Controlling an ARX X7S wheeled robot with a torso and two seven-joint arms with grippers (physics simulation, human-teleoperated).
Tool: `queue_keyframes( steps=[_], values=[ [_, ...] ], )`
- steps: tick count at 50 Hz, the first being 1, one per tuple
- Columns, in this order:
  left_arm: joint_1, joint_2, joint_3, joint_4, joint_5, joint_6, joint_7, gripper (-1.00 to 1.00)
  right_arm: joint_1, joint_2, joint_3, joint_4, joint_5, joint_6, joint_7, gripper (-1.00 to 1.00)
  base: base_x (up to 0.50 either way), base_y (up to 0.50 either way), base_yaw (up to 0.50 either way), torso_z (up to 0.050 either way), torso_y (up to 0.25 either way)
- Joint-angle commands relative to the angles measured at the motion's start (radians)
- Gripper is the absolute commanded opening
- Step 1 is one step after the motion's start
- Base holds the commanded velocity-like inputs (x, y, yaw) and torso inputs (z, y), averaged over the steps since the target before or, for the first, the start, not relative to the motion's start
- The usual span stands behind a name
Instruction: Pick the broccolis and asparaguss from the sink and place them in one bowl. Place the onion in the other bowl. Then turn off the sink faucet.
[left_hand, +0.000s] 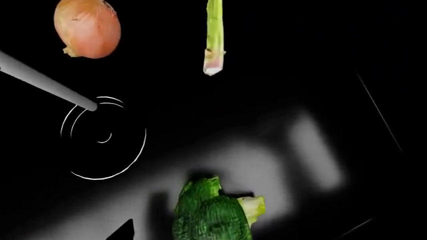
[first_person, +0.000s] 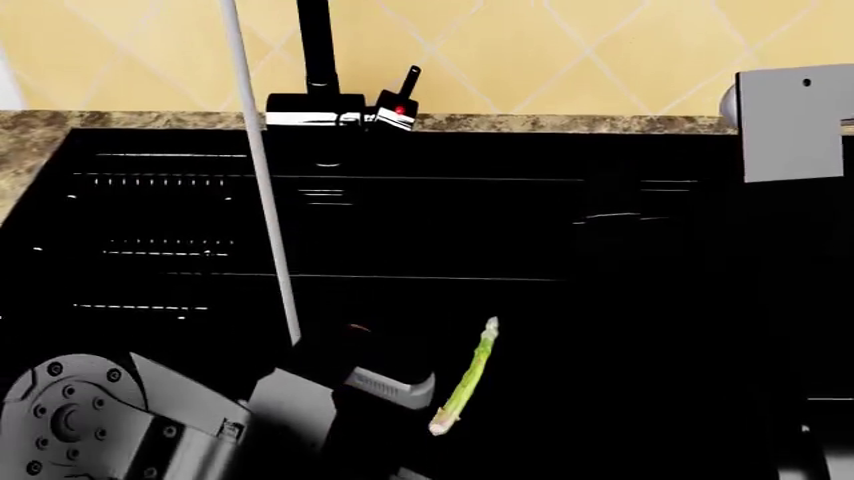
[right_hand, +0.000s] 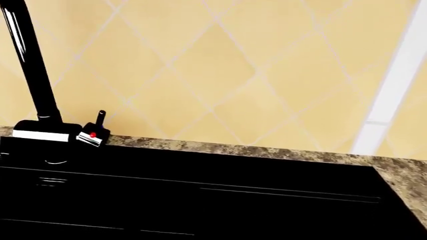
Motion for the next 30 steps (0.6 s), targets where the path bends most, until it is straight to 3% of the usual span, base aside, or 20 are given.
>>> queue_keyframes(
  steps=[1, 16, 25, 26, 30],
  values=[
    [0.034, -0.012, 0.049, 0.024, 0.044, 0.02, 0.077, 1.0, -0.016, 0.002, 0.015, -0.008, -0.002, 0.005, -0.003, 1.0, 0.0, 0.0, 0.0, 0.029, -0.176],
    [0.06, -0.013, 0.071, 0.066, -0.002, -0.006, 0.034, 1.0, -0.033, 0.005, 0.023, -0.019, 0.004, 0.002, 0.002, 1.0, 0.0, 0.0, 0.0, 0.029, -0.167],
    [0.071, -0.014, 0.097, 0.076, -0.043, -0.045, 0.024, 1.0, -0.038, 0.008, 0.027, -0.024, 0.007, 0.003, 0.004, 1.0, 0.0, 0.0, 0.0, 0.007, -0.014],
    [0.069, -0.013, 0.096, 0.078, -0.035, -0.034, 0.022, -1.0, -0.04, 0.008, 0.026, -0.022, 0.007, 0.001, 0.004, 1.0, 0.0, 0.0, 0.0, 0.0, 0.0],
    [0.049, -0.006, 0.094, 0.063, -0.039, -0.028, 0.014, -1.0, -0.037, 0.007, 0.024, -0.018, 0.007, 0.0, 0.006, 1.0, 0.0, 0.0, 0.0, 0.0, 0.0]
  ],
)
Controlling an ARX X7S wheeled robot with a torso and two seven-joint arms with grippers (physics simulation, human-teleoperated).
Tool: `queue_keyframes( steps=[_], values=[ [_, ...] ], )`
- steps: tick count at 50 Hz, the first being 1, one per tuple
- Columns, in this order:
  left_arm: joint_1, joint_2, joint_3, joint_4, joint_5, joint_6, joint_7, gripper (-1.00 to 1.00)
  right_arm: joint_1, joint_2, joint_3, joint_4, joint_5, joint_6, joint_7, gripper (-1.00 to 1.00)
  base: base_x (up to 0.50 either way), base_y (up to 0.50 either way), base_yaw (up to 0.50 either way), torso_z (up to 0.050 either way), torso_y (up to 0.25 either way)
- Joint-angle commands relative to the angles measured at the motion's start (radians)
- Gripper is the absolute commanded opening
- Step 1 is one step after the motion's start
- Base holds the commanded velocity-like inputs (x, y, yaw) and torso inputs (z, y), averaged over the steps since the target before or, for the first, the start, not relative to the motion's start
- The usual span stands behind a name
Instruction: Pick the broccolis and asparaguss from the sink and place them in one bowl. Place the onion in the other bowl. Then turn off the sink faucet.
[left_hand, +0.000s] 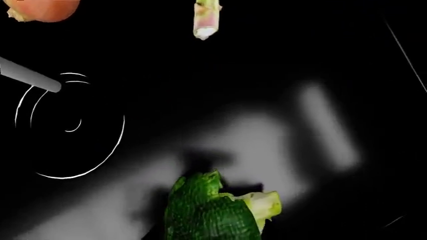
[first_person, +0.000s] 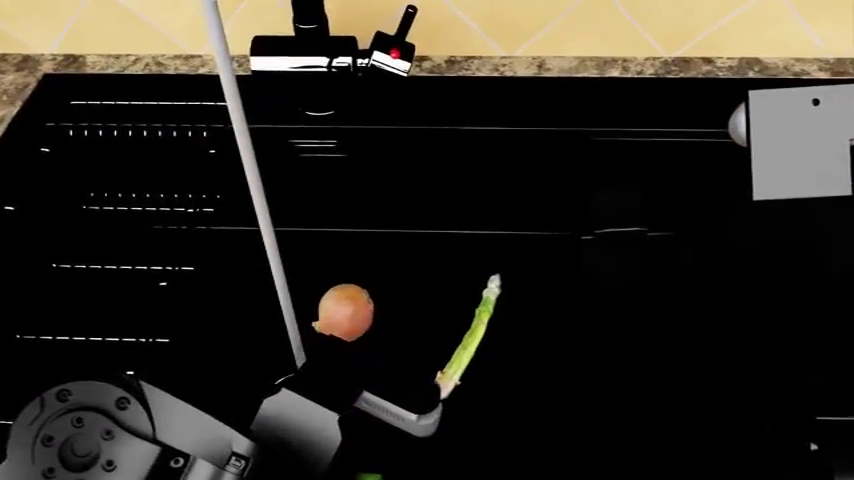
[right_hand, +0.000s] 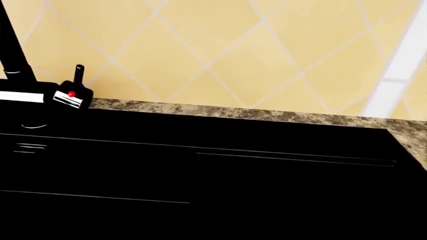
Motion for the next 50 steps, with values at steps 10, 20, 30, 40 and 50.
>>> queue_keyframes(
  steps=[10, 20, 30, 40, 50],
  values=[
    [-0.012, -0.005, 0.075, 0.003, -0.068, 0.0, 0.019, -1.0, -0.004, -0.002, 0.011, -0.004, 0.002, 0.004, -0.001, 1.0, 0.0, 0.0, 0.0, 0.0, 0.0],
    [-0.106, -0.087, 0.081, 0.14, 0.047, 0.058, 0.123, -1.0, 0.065, -0.019, -0.045, 0.037, 0.009, 0.025, -0.007, 1.0, 0.0, 0.0, 0.0, 0.0, 0.0],
    [-0.161, -0.233, 0.089, 0.49, 0.143, 0.107, 0.244, -1.0, 0.098, -0.024, -0.047, 0.057, 0.024, 0.058, -0.013, 1.0, 0.0, 0.0, 0.0, 0.0, 0.0],
    [-0.22, -0.29, -0.067, 0.476, 0.127, 0.232, 0.265, -1.0, 0.103, -0.028, -0.057, 0.064, 0.02, 0.058, -0.001, 1.0, 0.0, 0.0, 0.0, 0.0, 0.0],
    [-0.21, -0.322, -0.001, 0.537, 0.27, 0.289, 0.391, -1.0, 0.075, -0.022, -0.047, 0.044, 0.022, 0.066, 0.009, 1.0, 0.0, 0.0, 0.0, 0.0, 0.0]
  ],
)
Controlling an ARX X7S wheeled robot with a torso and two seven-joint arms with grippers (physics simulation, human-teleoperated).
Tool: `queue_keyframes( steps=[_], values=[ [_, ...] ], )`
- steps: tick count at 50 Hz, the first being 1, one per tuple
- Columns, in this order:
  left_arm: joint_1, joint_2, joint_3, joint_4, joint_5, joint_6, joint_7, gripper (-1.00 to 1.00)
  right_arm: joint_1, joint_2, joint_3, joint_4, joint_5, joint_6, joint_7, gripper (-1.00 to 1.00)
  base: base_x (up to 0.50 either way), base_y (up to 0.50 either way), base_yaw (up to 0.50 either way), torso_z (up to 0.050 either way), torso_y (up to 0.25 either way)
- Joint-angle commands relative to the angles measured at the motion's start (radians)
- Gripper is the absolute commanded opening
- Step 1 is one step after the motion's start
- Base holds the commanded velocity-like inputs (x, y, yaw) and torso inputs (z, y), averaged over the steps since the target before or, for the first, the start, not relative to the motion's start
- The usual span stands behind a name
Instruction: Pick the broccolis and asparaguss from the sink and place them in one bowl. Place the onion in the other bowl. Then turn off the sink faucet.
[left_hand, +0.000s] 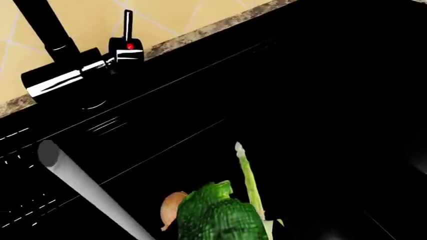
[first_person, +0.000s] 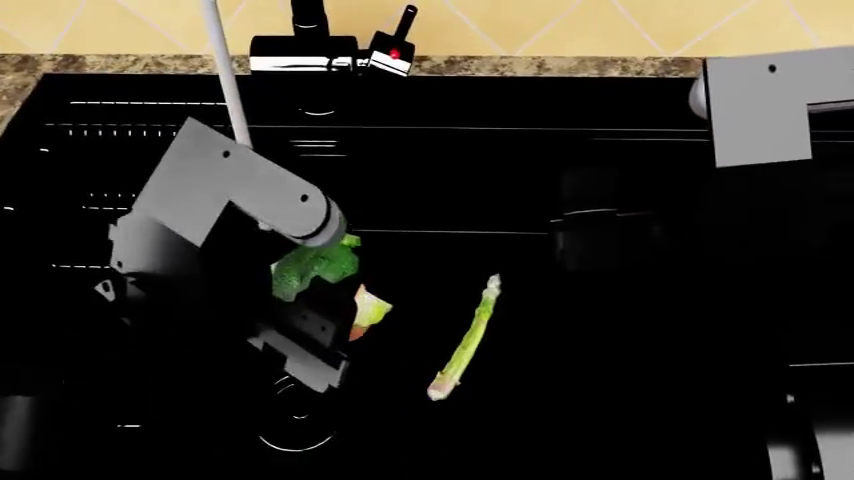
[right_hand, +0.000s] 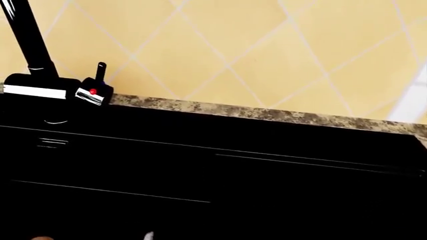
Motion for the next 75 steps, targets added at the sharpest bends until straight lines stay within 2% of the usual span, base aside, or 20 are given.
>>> queue_keyframes(
  steps=[1, 5, 7, 8, 9, 10, 13, 21, 27, 30, 42, 75],
  values=[
    [-0.015, -0.044, 0.006, 0.072, 0.094, 0.07, 0.105, -1.0, -0.013, -0.003, 0.009, -0.007, -0.004, 0.007, 0.003, 1.0, 0.0, 0.0, 0.0, 0.0, 0.0],
    [-0.032, -0.074, 0.096, 0.136, 0.25, 0.115, 0.179, -1.0, -0.012, -0.004, 0.005, -0.003, -0.001, 0.007, 0.0, 1.0, 0.0, 0.0, 0.0, 0.0, 0.0],
    [-0.02, -0.069, 0.066, 0.124, 0.163, 0.079, 0.151, -1.0, -0.011, -0.003, 0.006, -0.008, 0.0, 0.012, 0.002, 1.0, 0.0, 0.0, 0.0, 0.0, 0.0],
    [-0.024, -0.052, 0.022, 0.06, 0.013, 0.008, 0.062, -1.0, -0.01, -0.003, 0.007, -0.009, 0.001, 0.014, 0.002, 1.0, 0.0, 0.0, 0.0, 0.0, 0.0],
    [-0.016, -0.043, -0.027, 0.028, -0.049, 0.023, 0.005, -1.0, -0.01, -0.004, 0.007, -0.01, 0.002, 0.016, 0.003, 1.0, 0.0, 0.0, 0.0, 0.0, 0.0],
    [-0.035, -0.053, -0.01, 0.039, 0.014, 0.043, 0.044, -1.0, -0.008, -0.004, 0.007, -0.012, 0.002, 0.02, 0.004, 1.0, 0.0, 0.0, 0.0, 0.0, 0.0],
    [-0.032, -0.074, 0.006, 0.041, 0.071, 0.061, 0.056, -1.0, -0.008, -0.005, 0.008, -0.016, 0.001, 0.022, 0.011, 1.0, 0.0, 0.0, 0.0, 0.0, 0.0],
    [-0.031, -0.141, -0.101, 0.008, -0.041, 0.079, 0.044, -1.0, -0.04, -0.001, 0.03, -0.064, 0.007, 0.036, 0.02, 1.0, 0.0, 0.0, 0.0, 0.0, 0.0],
    [-0.077, -0.193, -0.085, 0.0, 0.093, 0.133, 0.139, -1.0, -0.026, 0.007, 0.024, -0.075, 0.008, 0.038, 0.022, 1.0, 0.0, 0.0, 0.0, 0.0, 0.0],
    [-0.081, -0.197, -0.112, -0.064, 0.077, 0.144, 0.139, -1.0, -0.036, 0.014, 0.031, -0.093, 0.011, 0.047, 0.023, 1.0, 0.0, 0.0, 0.0, 0.0, 0.0],
    [-0.031, -0.255, -0.132, -0.053, 0.084, 0.172, 0.137, -1.0, -0.04, 0.039, 0.048, -0.155, 0.02, 0.066, 0.027, 1.0, 0.0, 0.0, 0.0, 0.0, 0.0],
    [0.018, -0.271, -0.122, -0.049, 0.136, 0.228, 0.155, -1.0, -0.073, 0.056, 0.043, -0.205, 0.029, 0.078, 0.049, 1.0, 0.05, 0.0, 0.0, 0.0, 0.0]
  ],
)
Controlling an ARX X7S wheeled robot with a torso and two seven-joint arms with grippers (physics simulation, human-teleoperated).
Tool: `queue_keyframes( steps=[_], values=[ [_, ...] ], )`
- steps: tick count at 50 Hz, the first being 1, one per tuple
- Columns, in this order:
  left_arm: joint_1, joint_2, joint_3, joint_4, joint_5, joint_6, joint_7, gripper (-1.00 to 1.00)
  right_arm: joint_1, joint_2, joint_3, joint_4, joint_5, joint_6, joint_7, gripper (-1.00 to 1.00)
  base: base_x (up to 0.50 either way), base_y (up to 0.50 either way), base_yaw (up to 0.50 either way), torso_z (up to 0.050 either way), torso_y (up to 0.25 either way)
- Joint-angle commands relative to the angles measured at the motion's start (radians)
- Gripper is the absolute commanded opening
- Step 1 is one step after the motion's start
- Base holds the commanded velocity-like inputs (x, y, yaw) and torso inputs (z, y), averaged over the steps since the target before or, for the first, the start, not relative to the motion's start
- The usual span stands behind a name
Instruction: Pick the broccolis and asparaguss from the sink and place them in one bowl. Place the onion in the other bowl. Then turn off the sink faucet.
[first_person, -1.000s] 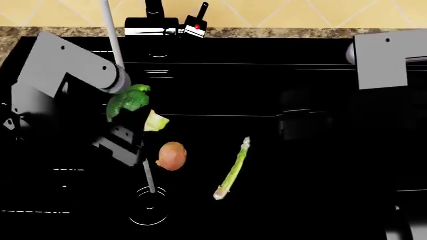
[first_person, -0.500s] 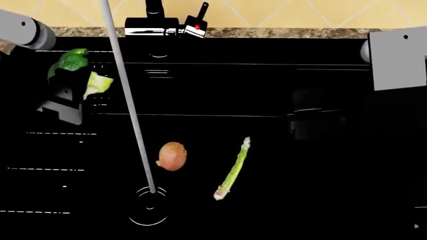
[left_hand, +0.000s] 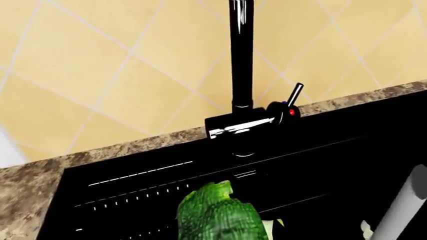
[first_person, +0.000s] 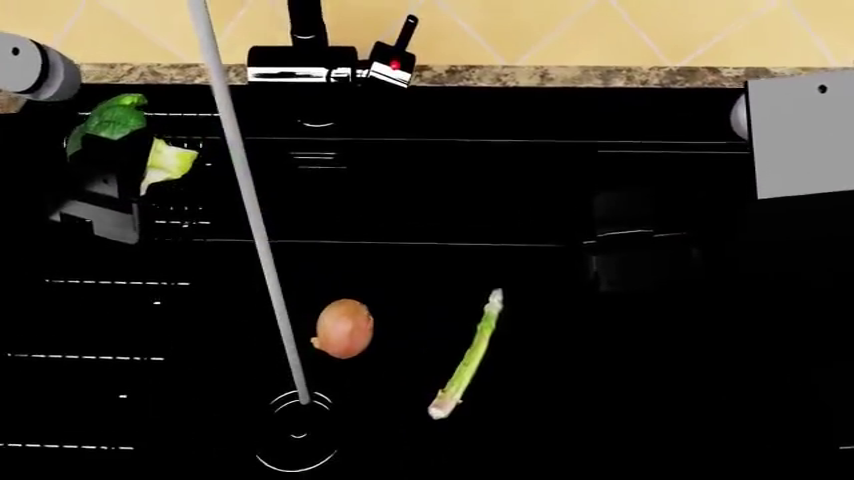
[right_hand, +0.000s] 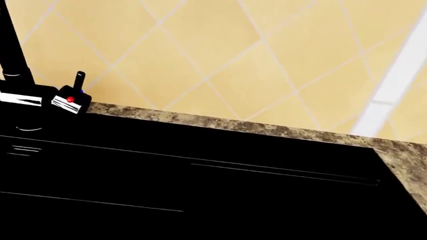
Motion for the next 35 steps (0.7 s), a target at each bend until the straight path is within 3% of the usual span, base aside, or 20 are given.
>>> queue_keyframes(
  steps=[1, 28, 31, 35],
  values=[
    [0.013, 0.001, -0.008, 0.0, 0.003, 0.018, 0.009, -1.0, -0.012, -0.004, 0.004, -0.008, -0.005, -0.008, 0.001, 1.0, 0.18, 0.01, 0.0, 0.0, 0.0],
    [0.023, -0.008, -0.005, -0.001, 0.008, 0.029, 0.024, -1.0, -0.031, -0.006, 0.02, -0.023, 0.007, 0.017, 0.021, 1.0, 0.06, 0.18, 0.0, 0.0, 0.001],
    [0.027, -0.007, -0.005, 0.011, 0.002, 0.028, 0.018, -1.0, -0.018, -0.05, 0.07, 0.013, 0.017, 0.03, 0.025, 1.0, 0.0, 0.09, 0.0, 0.0, 0.0],
    [0.033, -0.003, -0.003, 0.011, 0.0, 0.028, 0.011, -1.0, 0.013, -0.093, 0.023, 0.13, 0.04, 0.116, 0.015, 1.0, 0.0, 0.0, 0.0, 0.0, 0.0]
  ],
)
